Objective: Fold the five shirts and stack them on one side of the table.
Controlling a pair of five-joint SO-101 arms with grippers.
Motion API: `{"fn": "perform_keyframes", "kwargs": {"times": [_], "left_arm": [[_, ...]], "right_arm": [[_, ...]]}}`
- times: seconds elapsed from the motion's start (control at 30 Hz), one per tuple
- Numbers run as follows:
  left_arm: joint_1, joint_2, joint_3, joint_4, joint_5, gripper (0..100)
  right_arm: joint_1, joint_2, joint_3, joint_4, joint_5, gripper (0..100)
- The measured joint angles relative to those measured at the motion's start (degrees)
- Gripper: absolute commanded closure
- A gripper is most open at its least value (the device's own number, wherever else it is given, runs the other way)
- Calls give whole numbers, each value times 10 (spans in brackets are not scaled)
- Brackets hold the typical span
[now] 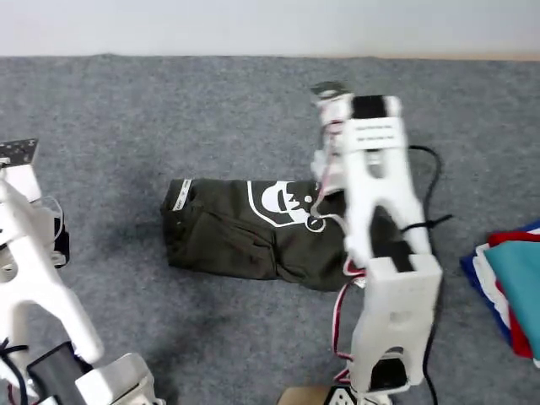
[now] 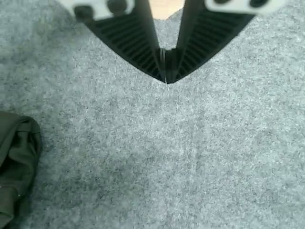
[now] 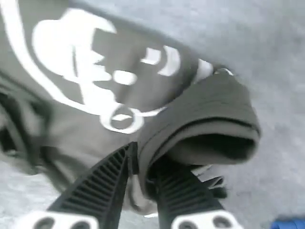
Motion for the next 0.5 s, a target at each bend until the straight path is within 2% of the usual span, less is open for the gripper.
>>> {"fn": "perform_keyframes", "kwargs": {"times": [0.23,0.5], "left_arm": [[0,0,0,0,0,998],[0,0,0,0,-12,998]], "right_arm": [[-125,0,0,-63,0,989],[-209,0,0,-135,30,988]]}}
